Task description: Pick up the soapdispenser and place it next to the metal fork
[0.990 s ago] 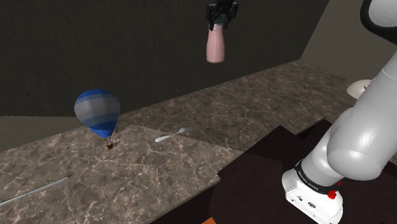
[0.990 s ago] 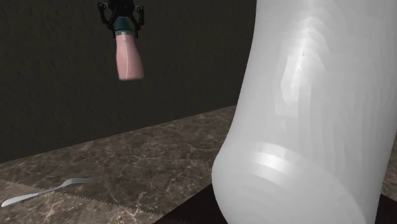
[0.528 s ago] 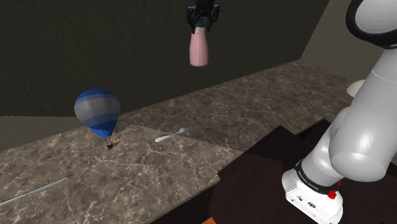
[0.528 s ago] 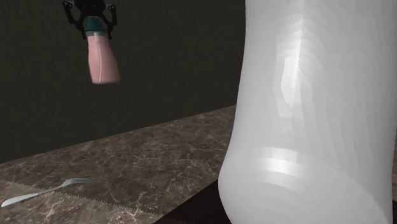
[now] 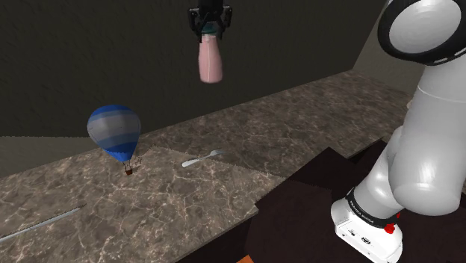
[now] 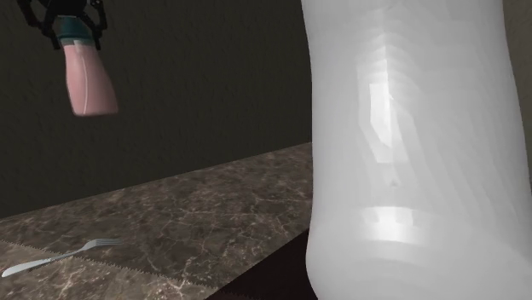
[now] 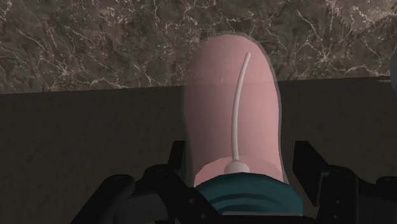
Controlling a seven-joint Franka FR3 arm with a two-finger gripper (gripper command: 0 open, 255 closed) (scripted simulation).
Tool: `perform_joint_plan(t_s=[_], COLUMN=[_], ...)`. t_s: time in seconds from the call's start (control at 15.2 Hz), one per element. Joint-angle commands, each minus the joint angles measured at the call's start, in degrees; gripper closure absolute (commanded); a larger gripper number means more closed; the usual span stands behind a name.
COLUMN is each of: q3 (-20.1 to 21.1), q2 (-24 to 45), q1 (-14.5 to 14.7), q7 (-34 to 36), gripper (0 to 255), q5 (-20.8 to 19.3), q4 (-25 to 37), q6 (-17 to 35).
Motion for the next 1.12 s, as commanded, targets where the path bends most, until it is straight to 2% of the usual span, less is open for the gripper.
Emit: perform_joint_plan(t_s=[0.0,0.26,1.06], q3=[0.7,1.8,1.8], q2=[3.12,10.3,6.62], q1=[1.32,4.03,4.31], q7=[2.06,5.68,7.01], gripper=[255,255,255], q5=[-0.27,-0.8,-1.32], q4=[4.51,15.55,0.49], q6=[-1.59,-5.91,5.39])
